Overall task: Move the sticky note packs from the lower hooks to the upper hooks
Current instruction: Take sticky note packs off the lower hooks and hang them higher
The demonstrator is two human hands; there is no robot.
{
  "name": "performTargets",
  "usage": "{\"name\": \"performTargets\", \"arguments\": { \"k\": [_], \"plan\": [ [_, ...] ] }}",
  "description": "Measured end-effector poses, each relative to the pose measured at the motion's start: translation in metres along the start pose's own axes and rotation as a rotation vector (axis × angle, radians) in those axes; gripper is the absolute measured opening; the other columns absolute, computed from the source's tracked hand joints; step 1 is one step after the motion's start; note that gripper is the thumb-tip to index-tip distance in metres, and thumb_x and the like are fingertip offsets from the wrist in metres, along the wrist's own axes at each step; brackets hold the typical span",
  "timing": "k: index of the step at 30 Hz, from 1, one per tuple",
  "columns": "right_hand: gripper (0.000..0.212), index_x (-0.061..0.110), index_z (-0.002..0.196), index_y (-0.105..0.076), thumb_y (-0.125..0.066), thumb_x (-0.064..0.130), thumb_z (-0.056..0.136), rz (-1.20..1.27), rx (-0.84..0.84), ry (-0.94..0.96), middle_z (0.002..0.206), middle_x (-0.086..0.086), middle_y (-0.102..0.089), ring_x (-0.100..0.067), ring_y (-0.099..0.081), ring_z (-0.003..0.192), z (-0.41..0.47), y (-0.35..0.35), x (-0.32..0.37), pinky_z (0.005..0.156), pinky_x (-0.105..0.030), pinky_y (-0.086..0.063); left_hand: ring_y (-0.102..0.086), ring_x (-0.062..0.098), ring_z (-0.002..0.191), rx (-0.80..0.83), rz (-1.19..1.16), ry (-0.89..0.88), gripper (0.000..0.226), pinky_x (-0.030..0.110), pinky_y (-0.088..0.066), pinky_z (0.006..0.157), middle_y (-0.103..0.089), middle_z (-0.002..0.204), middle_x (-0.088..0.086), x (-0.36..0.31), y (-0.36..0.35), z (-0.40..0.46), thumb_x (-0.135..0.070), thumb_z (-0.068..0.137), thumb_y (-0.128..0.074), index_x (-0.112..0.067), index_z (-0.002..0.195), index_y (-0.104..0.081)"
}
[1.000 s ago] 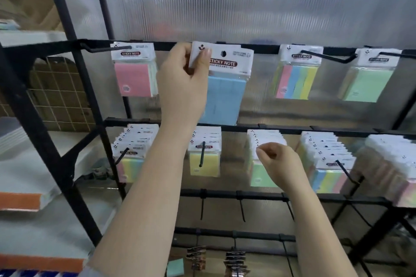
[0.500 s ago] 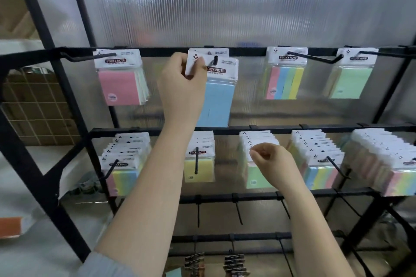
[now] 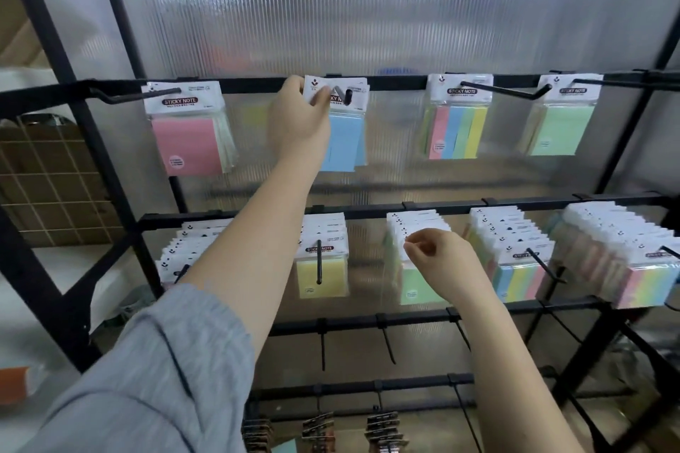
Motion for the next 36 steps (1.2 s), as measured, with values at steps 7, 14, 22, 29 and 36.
{"name": "performTargets", "arguments": {
  "k": [7, 14, 22, 29, 36],
  "plan": [
    [0.02, 0.016, 0.105, -0.068, -0.054, 0.024, 0.094, 0.013, -0.041, 0.009, 0.1, 0.004, -0.069, -0.01, -0.059, 0.088, -0.002, 0.008, 0.002, 0.075, -0.023, -0.043, -0.044, 0.016, 0.066, 0.018, 0.119, 0.012, 0.041, 0.028, -0.03, 0.052, -0.053, 0.077, -0.002, 0.008, -0.008, 0.014, -0.054, 0.085, -0.059, -0.014, 0.082, -0.049],
    [0.019, 0.016, 0.104, -0.068, -0.053, 0.023, 0.095, 0.028, -0.028, 0.039, 0.088, 0.008, -0.062, -0.008, -0.056, 0.083, -0.006, 0.003, 0.011, 0.071, -0.02, -0.038, -0.057, 0.016, 0.081, 0.041, 0.079, 0.03, 0.033, 0.027, -0.038, 0.058, -0.058, 0.088, -0.006, 0.014, -0.003, 0.014, -0.048, 0.085, -0.063, -0.017, 0.092, -0.052],
    [0.023, 0.016, 0.111, -0.067, -0.052, 0.025, 0.096, 0.035, 0.094, 0.027, 0.104, 0.002, -0.068, -0.01, -0.057, 0.089, -0.011, -0.032, 0.018, 0.075, -0.021, -0.04, -0.058, 0.011, 0.088, 0.102, 0.142, 0.097, 0.022, 0.025, -0.041, 0.07, -0.062, 0.094, -0.009, 0.035, 0.032, -0.013, -0.037, 0.089, -0.06, -0.018, 0.1, -0.059],
    [0.03, 0.009, 0.123, -0.058, -0.05, 0.021, 0.097, 0.18, 0.149, -0.092, 0.115, -0.003, -0.065, -0.021, -0.06, 0.108, 0.001, -0.09, 0.019, 0.093, -0.031, -0.044, -0.058, 0.012, 0.082, 0.165, 0.185, 0.146, 0.016, 0.024, -0.04, 0.064, -0.062, 0.086, -0.009, 0.062, 0.069, -0.059, -0.034, 0.09, -0.061, -0.018, 0.093, -0.062],
    [0.02, 0.006, 0.082, -0.061, -0.05, 0.018, 0.094, 0.264, -0.011, -0.117, 0.074, -0.008, -0.065, -0.02, -0.053, 0.067, 0.007, -0.112, 0.025, 0.054, -0.025, -0.035, -0.052, 0.01, 0.064, 0.104, 0.183, 0.312, 0.012, 0.025, -0.037, 0.055, -0.054, 0.067, -0.012, 0.107, 0.114, -0.104, -0.027, 0.09, -0.058, -0.017, 0.085, -0.061]
  ]
}}
Point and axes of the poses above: each hand's wrist, its own z-axis towards the middle knuckle, its own y-axis out of the back of the hand, x = y × z, the point moved 6 cm from there along z, towards the middle knuckle
